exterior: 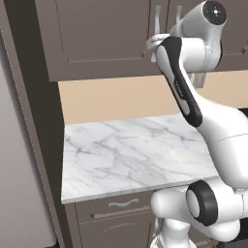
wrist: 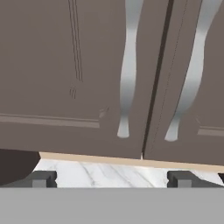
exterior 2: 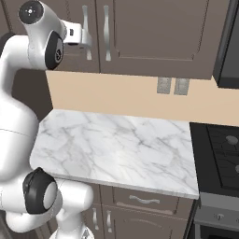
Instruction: Open the cabinet directly in front. Then move the liquor and the mug to the dining counter with the candle on it.
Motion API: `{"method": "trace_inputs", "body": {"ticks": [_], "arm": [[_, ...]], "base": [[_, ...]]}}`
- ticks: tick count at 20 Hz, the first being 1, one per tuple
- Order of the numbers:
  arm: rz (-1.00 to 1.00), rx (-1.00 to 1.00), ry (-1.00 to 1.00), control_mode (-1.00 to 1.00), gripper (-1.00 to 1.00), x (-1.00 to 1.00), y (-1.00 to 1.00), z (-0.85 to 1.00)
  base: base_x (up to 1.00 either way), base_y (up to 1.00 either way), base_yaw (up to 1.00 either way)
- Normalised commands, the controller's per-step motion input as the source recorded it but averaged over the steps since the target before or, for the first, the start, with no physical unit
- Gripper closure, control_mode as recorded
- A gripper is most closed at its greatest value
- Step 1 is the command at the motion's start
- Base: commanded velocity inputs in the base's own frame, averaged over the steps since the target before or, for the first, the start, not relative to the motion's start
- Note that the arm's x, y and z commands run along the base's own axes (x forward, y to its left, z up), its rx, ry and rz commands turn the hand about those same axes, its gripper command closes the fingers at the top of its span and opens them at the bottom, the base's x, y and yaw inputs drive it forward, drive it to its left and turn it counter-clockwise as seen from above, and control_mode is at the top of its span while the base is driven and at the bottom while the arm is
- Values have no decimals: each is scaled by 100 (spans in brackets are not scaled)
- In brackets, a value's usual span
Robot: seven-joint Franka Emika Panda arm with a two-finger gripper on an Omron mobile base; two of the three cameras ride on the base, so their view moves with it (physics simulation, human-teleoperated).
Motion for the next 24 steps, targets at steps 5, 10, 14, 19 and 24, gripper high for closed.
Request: {"method": "trace_inputs", "body": {"ticks": [5, 10, 14, 19, 24], "arm": [[0, -1, 0, -100, -100, 39, 3, 0], [0, 0, 0, -100, -100, 36, 0, 0], [0, 0, 0, -100, -100, 33, 0, 0], [0, 0, 0, -100, -100, 31, 0, 0], [0, 0, 0, -100, -100, 29, 0, 0]], "base": [[0, 0, 0], [0, 0, 0], [0, 0, 0], [0, 0, 0], [0, 0, 0]]}}
